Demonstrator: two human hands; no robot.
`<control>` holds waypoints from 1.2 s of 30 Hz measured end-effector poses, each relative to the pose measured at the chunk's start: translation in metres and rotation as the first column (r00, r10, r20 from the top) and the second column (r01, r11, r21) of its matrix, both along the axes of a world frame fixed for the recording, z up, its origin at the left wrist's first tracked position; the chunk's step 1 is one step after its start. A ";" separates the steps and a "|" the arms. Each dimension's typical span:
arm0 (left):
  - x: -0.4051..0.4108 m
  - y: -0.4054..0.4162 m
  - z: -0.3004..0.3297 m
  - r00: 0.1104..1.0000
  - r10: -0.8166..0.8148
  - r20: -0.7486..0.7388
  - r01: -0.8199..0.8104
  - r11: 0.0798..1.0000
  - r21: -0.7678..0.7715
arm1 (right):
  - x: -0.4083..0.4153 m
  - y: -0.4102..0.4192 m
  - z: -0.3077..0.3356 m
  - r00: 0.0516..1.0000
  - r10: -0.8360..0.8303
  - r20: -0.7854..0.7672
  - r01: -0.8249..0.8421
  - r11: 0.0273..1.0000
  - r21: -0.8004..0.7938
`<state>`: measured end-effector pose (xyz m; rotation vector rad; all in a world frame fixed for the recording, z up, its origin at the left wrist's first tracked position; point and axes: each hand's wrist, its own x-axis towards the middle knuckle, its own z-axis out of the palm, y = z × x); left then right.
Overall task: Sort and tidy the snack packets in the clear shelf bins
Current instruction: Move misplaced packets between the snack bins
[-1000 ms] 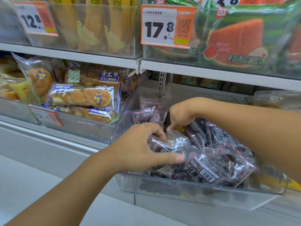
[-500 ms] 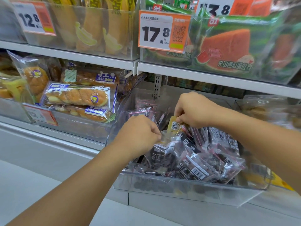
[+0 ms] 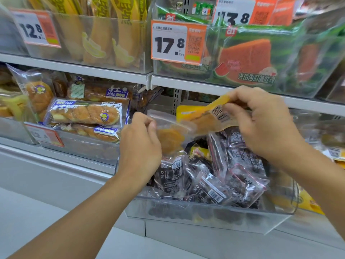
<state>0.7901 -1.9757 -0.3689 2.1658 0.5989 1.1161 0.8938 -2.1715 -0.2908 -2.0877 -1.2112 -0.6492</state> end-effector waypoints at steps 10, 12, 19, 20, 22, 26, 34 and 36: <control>-0.007 -0.016 0.029 0.946 -0.042 0.321 0.080 0.991 -0.108 | 0.009 -0.036 -0.003 0.877 0.168 -0.450 0.177 0.758 0.628; -0.007 -0.021 0.033 0.940 -0.022 0.341 0.071 0.989 -0.133 | 0.008 -0.039 0.000 0.837 0.219 -0.502 0.222 0.703 0.676; -0.011 -0.051 0.036 0.964 -0.098 0.246 0.207 0.856 -0.473 | 0.004 -0.040 0.001 0.717 0.341 -0.608 0.325 0.608 0.724; -0.009 -0.056 0.036 0.967 -0.105 0.233 0.225 0.784 -0.579 | 0.003 -0.036 -0.002 0.687 0.358 -0.632 0.357 0.592 0.723; -0.007 -0.067 0.037 0.956 -0.161 0.246 0.294 0.559 -0.776 | 0.002 -0.025 -0.010 0.643 0.348 -0.682 0.438 0.564 0.700; -0.009 -0.081 0.037 0.911 -0.266 0.317 0.364 0.152 -0.919 | 0.002 -0.015 -0.025 0.741 -0.011 -0.671 0.462 0.733 0.499; -0.012 -0.079 0.039 0.743 -0.342 0.575 0.398 -0.464 -0.791 | 0.007 -0.022 -0.035 0.829 -0.217 -0.516 0.396 0.879 0.267; -0.014 -0.079 0.040 0.661 -0.344 0.666 0.429 -0.555 -0.713 | 0.009 -0.023 -0.036 0.831 -0.194 -0.521 0.355 0.906 0.229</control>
